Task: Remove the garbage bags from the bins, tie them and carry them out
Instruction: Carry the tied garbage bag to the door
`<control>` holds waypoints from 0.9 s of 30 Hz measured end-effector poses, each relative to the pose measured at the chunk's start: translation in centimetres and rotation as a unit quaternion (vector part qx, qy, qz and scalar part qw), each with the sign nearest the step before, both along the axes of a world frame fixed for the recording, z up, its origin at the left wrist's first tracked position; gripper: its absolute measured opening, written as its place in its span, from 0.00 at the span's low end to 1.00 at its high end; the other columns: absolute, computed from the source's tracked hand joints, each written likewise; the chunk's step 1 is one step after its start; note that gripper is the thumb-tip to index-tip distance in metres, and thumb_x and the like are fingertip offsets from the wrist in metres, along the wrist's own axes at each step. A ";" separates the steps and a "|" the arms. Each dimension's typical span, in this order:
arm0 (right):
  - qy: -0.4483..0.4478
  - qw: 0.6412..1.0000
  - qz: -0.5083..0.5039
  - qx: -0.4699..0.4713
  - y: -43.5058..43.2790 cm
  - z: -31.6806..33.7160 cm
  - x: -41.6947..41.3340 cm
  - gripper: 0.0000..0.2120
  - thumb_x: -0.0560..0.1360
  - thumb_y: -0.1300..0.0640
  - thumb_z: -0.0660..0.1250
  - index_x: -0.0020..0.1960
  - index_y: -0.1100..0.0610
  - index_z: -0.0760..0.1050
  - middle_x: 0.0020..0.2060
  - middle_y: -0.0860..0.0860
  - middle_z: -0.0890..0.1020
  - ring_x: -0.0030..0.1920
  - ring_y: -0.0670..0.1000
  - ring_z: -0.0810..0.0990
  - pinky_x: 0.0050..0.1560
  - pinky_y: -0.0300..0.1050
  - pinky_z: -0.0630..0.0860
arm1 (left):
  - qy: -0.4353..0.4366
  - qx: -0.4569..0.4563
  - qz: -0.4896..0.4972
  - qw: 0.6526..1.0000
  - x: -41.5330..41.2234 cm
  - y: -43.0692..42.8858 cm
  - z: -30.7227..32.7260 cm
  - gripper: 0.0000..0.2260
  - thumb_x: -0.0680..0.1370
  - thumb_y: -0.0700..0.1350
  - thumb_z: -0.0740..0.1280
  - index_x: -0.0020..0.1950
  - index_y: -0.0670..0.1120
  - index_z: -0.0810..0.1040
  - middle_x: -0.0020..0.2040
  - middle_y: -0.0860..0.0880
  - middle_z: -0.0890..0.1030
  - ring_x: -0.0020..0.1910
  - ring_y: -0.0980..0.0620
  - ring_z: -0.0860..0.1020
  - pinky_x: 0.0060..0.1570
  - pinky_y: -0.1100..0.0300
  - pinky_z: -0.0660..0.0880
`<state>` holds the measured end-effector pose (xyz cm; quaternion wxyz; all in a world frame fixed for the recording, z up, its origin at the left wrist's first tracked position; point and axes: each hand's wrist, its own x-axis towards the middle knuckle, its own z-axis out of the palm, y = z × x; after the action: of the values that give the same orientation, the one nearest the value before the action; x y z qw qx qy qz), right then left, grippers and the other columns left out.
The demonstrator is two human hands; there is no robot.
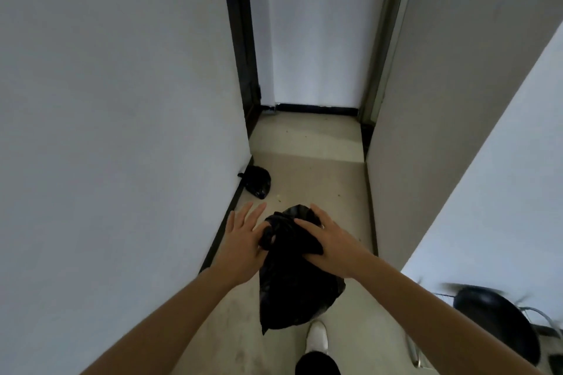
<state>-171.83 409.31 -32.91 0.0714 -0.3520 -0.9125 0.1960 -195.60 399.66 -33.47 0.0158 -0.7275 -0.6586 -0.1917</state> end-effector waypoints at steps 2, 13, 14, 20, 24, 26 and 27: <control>0.023 1.000 0.005 -0.011 6.5 -1.4 -2.1 0.35 0.77 0.39 0.65 0.79 0.41 0.56 0.81 0.54 0.47 0.75 0.61 0.65 0.73 0.54 0.68 | -0.016 -0.021 0.014 1.000 -1.8 6.1 -0.2 0.26 0.83 0.62 0.48 0.67 0.48 0.76 0.77 0.43 0.69 0.78 0.37 0.61 0.72 0.31 0.59; 0.071 0.994 0.083 -0.027 34.3 -0.2 -15.1 0.32 0.75 0.43 0.70 0.76 0.46 0.65 0.81 0.58 0.50 0.79 0.57 0.57 0.72 0.52 0.69 | -0.043 -0.054 0.095 0.993 -12.7 29.4 3.0 0.31 0.82 0.65 0.45 0.68 0.48 0.76 0.78 0.45 0.67 0.79 0.39 0.59 0.74 0.33 0.57; 0.069 0.993 0.088 -0.026 36.2 -0.5 -16.4 0.31 0.75 0.42 0.70 0.76 0.46 0.65 0.81 0.58 0.50 0.79 0.57 0.57 0.72 0.53 0.69 | -0.046 -0.058 0.099 0.992 -13.9 31.1 2.8 0.31 0.82 0.65 0.45 0.67 0.48 0.77 0.78 0.44 0.67 0.79 0.38 0.59 0.73 0.32 0.58; 0.056 0.994 0.080 -0.038 46.2 -2.8 -24.6 0.30 0.75 0.41 0.68 0.73 0.45 0.64 0.80 0.55 0.51 0.77 0.59 0.62 0.67 0.56 0.73 | -0.066 -0.072 0.106 0.990 -21.8 41.1 0.1 0.30 0.82 0.65 0.47 0.63 0.48 0.79 0.76 0.43 0.69 0.77 0.36 0.63 0.69 0.29 0.64; 0.029 0.995 0.075 -0.055 52.4 -3.8 -31.3 0.29 0.76 0.41 0.68 0.74 0.46 0.65 0.80 0.56 0.52 0.76 0.58 0.64 0.65 0.52 0.75 | -0.102 -0.083 0.121 0.984 -28.2 47.4 -1.4 0.35 0.81 0.69 0.44 0.61 0.47 0.82 0.76 0.42 0.70 0.77 0.36 0.62 0.71 0.30 0.62; 0.014 0.995 0.079 -0.063 55.6 -4.5 -34.8 0.29 0.75 0.39 0.65 0.73 0.46 0.64 0.80 0.57 0.53 0.75 0.60 0.67 0.63 0.52 0.76 | -0.118 -0.084 0.129 0.981 -31.7 50.5 -2.6 0.36 0.80 0.69 0.44 0.59 0.47 0.83 0.76 0.42 0.70 0.77 0.37 0.62 0.71 0.31 0.62; 0.009 0.995 0.075 -0.069 57.1 -5.0 -36.5 0.29 0.75 0.38 0.64 0.73 0.46 0.65 0.80 0.57 0.53 0.73 0.61 0.69 0.62 0.52 0.77 | -0.123 -0.094 0.128 0.980 -33.4 52.0 -3.1 0.36 0.80 0.69 0.44 0.59 0.46 0.83 0.76 0.43 0.70 0.77 0.37 0.62 0.71 0.31 0.62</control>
<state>-208.31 466.37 -37.88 0.0404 -0.2846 -0.9200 0.2665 -229.00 451.68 -36.61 -0.1094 -0.6060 -0.7586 -0.2129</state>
